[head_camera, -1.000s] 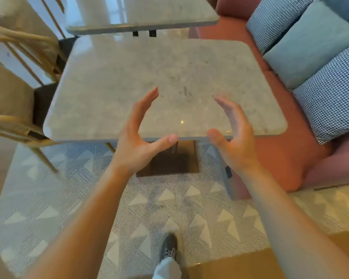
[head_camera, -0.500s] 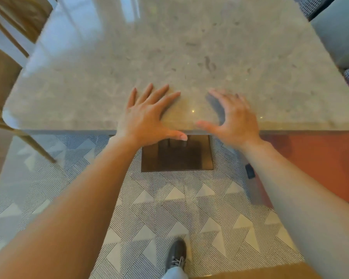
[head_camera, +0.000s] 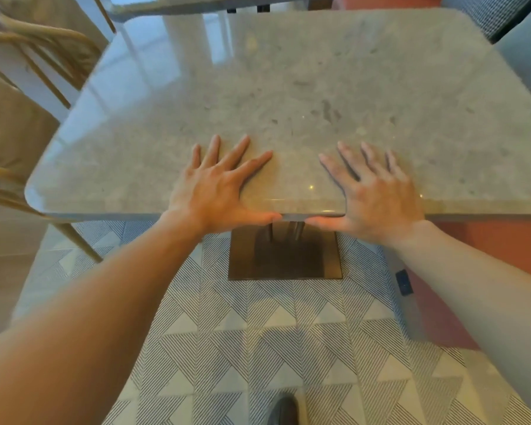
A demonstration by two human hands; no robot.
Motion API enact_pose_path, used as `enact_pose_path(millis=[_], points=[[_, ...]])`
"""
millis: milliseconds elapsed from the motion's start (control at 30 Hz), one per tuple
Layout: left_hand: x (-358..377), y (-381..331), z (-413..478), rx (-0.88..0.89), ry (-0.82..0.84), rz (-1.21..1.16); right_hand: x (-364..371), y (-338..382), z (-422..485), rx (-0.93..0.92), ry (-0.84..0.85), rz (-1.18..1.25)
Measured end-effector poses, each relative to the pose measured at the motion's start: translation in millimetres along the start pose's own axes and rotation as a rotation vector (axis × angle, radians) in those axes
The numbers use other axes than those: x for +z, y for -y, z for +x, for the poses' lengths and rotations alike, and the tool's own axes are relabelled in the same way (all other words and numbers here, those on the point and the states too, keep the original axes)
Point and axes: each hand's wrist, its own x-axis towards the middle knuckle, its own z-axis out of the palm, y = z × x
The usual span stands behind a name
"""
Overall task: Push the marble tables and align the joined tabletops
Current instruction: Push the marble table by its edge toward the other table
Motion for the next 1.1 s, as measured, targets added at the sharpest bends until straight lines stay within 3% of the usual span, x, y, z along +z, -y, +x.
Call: enact_pose_path(millis=[1100], points=[[6,-41,106,-0.107,-0.029,-0.02,40,-119,88,-0.148,-0.181,-0.077]])
